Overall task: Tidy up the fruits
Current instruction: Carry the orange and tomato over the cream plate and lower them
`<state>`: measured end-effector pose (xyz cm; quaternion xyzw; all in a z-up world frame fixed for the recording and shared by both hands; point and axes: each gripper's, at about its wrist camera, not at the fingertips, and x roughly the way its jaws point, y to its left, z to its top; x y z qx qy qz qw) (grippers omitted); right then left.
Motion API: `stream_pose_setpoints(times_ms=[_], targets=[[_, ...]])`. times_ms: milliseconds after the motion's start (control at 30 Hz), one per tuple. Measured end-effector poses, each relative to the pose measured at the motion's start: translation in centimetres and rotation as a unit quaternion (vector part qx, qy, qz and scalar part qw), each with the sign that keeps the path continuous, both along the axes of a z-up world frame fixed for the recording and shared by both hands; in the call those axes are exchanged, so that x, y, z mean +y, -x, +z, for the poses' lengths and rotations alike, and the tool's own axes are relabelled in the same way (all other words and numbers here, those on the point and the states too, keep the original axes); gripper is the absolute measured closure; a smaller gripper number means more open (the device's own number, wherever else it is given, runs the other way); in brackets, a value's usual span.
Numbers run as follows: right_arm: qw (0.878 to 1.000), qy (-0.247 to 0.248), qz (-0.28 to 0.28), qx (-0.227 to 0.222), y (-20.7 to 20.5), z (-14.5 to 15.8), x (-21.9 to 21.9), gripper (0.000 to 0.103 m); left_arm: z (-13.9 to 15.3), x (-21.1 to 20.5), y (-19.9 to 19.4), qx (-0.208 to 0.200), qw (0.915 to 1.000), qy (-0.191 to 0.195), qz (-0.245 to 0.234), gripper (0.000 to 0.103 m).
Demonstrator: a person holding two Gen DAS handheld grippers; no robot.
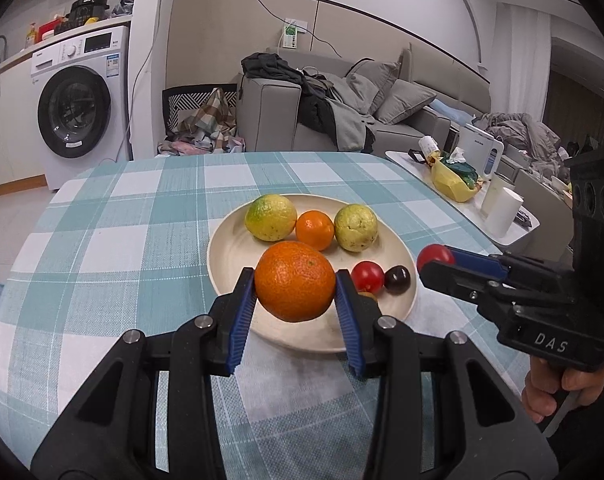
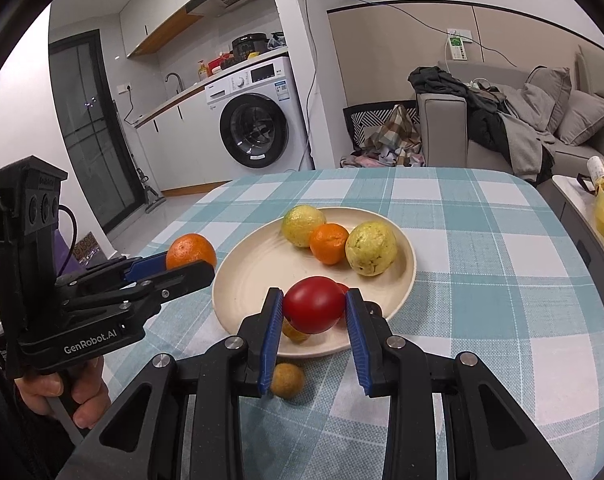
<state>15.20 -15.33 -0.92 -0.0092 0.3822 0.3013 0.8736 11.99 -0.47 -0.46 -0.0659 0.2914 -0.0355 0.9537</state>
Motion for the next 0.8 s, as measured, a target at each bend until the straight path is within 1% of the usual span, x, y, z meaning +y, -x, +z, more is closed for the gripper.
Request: stream_pose_setpoints(times_ms=[167,333,633,800], targets=[[1.000,-0.007,-0.006,0.003,-0.7,0.2,-0.1,0.070,-0.3,0.1,-1.3,0.003,1.0000,-0.003,0.004,0.067],[1.000,-0.015,-0.017,0.006,-1.3,0.1,-0.4,0.070,-0.8,0.6,-2.1,0.001,0.9999,0.006,0.013,0.067],[1.000,0.001,-0.007,0.027,-1.5,-1.4,0.1,0.070,-1.8,1.0,-2.8,0.009,0.9998,0.002,0.018,0.067],[0.999,0.001,-0.006,0.033,-1.6,-1.9,0.0,0.070,-1.9,0.9,-2.8,0.014,0.9998,-0.001,0.014,0.067]])
